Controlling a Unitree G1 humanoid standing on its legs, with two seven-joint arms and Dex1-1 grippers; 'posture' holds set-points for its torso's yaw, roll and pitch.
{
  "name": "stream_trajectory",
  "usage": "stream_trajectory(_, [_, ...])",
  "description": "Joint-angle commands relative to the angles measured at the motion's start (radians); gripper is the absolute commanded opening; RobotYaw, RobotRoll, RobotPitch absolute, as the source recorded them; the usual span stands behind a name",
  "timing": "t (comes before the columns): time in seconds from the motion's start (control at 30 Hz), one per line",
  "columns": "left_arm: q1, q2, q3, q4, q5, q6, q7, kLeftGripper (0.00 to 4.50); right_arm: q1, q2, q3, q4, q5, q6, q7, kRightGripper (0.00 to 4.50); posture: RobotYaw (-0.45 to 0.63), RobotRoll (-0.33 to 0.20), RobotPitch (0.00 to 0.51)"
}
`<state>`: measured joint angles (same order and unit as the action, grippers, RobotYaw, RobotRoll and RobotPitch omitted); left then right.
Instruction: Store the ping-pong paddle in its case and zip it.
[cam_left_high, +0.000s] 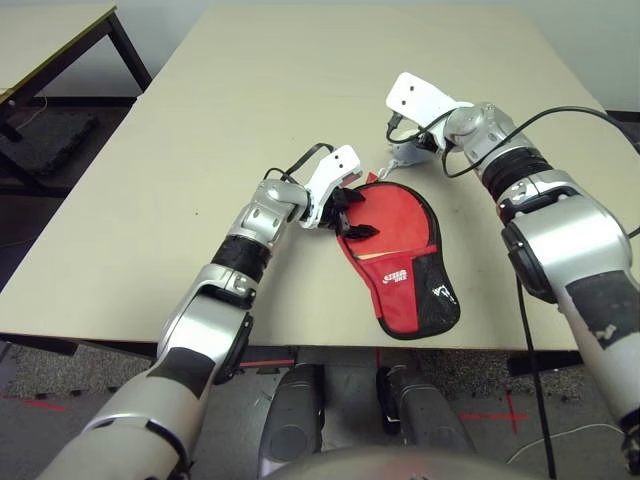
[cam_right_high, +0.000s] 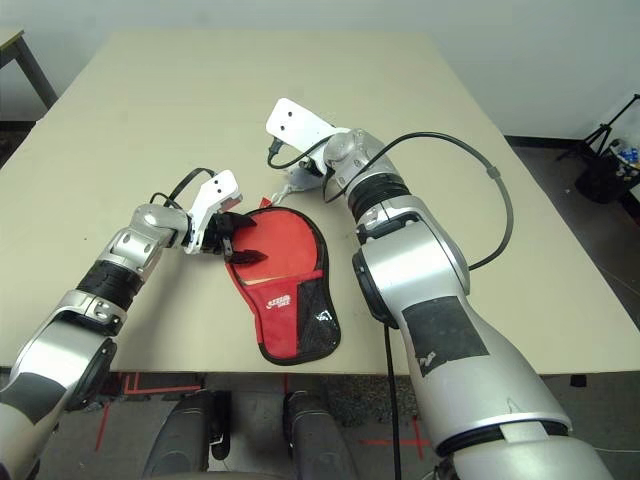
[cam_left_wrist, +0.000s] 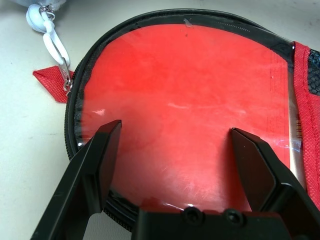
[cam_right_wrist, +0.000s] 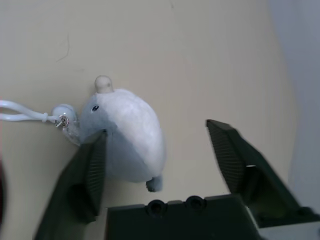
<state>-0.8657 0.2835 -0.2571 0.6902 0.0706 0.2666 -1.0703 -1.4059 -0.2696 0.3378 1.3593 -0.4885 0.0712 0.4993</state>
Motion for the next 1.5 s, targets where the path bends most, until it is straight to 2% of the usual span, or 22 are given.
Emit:
stream_trajectory(0.03, [0.029, -0.001, -0.03, 0.029, 0.019, 0.018, 0.008, 4.5, 0.013, 0.009, 0.017, 0.019, -0.025, -0.002, 0.01, 4.47, 0.13, 0.0, 0.134])
stream_trajectory(0.13, [0.036, 0.002, -0.028, 0.02, 0.017, 0.024, 0.011, 4.5, 0.019, 0.012, 0.018, 0.023, -0.036, 0.001, 0.004, 4.47, 0.13, 0.0, 0.134])
stream_trajectory(0.83, [0.138, 0.063, -0.021, -0.197, -0.023, 0.161, 0.047, 4.5, 0.075, 0.058, 0.017, 0.028, -0.07, 0.019, -0.057, 4.47, 0.31, 0.0, 0.161])
stream_trajectory(0.93, [0.152, 0.068, -0.022, -0.221, -0.028, 0.178, 0.051, 4.5, 0.078, 0.061, 0.017, 0.028, -0.072, 0.02, -0.076, 3.89, 0.32, 0.0, 0.163])
stream_trajectory(1.23, [0.157, 0.071, -0.028, -0.246, -0.037, 0.2, 0.057, 4.5, 0.102, 0.052, 0.031, 0.031, -0.092, 0.037, -0.12, 1.16, 0.32, 0.0, 0.167])
stream_trajectory(1.33, [0.148, 0.068, -0.031, -0.238, -0.04, 0.197, 0.059, 4.5, 0.1, 0.042, 0.022, 0.03, -0.087, 0.039, -0.134, 0.09, 0.3, 0.0, 0.164])
stream_trajectory(1.5, [0.133, 0.058, -0.038, -0.211, -0.039, 0.185, 0.06, 4.5, 0.078, 0.017, 0.015, 0.028, -0.084, 0.045, -0.151, 0.02, 0.25, 0.0, 0.158])
